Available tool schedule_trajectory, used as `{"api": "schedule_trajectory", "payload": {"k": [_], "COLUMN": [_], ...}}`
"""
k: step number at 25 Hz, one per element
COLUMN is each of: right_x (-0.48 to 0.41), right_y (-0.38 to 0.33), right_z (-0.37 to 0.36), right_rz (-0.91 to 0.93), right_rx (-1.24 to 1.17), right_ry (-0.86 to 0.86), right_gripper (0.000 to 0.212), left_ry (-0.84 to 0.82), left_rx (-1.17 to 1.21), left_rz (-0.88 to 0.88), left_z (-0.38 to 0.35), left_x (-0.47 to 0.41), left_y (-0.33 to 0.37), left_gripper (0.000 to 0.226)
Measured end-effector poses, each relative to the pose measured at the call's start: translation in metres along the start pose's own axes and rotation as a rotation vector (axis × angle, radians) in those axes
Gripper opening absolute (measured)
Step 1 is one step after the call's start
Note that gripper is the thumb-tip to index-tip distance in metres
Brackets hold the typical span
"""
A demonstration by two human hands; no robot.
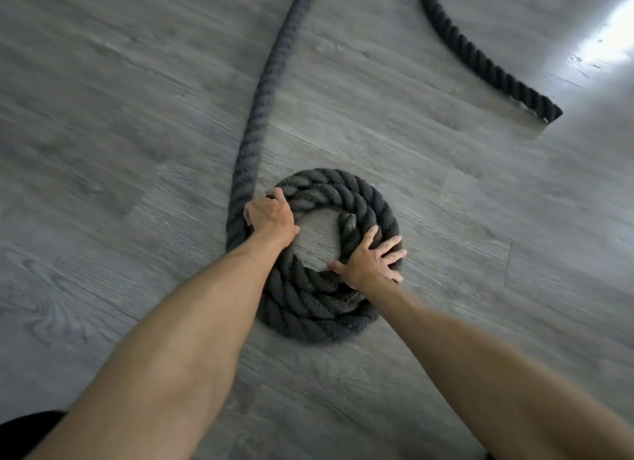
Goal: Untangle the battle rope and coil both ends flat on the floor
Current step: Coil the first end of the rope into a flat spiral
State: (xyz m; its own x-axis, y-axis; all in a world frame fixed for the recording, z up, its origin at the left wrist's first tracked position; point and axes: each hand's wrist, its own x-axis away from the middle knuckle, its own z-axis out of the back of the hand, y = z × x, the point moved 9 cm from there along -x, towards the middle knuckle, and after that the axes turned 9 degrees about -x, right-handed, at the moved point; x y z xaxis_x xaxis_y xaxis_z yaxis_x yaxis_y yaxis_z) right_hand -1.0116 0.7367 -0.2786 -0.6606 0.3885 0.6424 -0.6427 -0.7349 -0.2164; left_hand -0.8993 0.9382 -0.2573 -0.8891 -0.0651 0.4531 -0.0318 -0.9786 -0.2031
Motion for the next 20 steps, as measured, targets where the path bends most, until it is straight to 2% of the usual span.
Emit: {"api": "schedule_trajectory", "payload": {"k": [5, 7, 9, 12, 14, 15, 17, 20], "right_x": [-0.026, -0.044, -0.065, -0.097, -0.118, -0.129, -0.152, -0.167], "right_y": [-0.031, -0.051, -0.068, -0.095, -0.110, -0.118, -0.132, -0.152], "right_z": [0.024, 0.031, 0.042, 0.057, 0.069, 0.076, 0.090, 0.109], "right_rz": [0.134, 0.239, 0.330, 0.465, 0.553, 0.597, 0.682, 0.795], "right_rx": [0.175, 0.239, 0.329, 0.458, 0.544, 0.575, 0.642, 0.661], "right_ry": [-0.026, -0.067, -0.078, -0.114, -0.134, -0.139, -0.150, -0.154], "right_gripper": [0.129, 0.127, 0.127, 0.125, 0.124, 0.124, 0.123, 0.124], "left_ry": [-0.059, -0.091, -0.050, 0.143, 0.118, 0.072, 0.058, 0.219], "left_rx": [0.105, 0.035, -0.097, -0.091, -0.016, 0.019, 0.030, 0.072], "left_rz": [0.024, 0.085, 0.086, -0.107, -0.249, -0.264, -0.196, -0.112], "left_z": [-0.010, -0.010, 0.006, 0.040, 0.054, 0.056, 0.060, 0.077], "left_x": [0.001, 0.001, -0.010, -0.044, -0.072, -0.088, -0.118, -0.142], "left_y": [-0.023, -0.029, -0.025, 0.002, 0.028, 0.037, 0.045, 0.032], "left_gripper": [0.099, 0.099, 0.101, 0.114, 0.118, 0.118, 0.110, 0.086]}}
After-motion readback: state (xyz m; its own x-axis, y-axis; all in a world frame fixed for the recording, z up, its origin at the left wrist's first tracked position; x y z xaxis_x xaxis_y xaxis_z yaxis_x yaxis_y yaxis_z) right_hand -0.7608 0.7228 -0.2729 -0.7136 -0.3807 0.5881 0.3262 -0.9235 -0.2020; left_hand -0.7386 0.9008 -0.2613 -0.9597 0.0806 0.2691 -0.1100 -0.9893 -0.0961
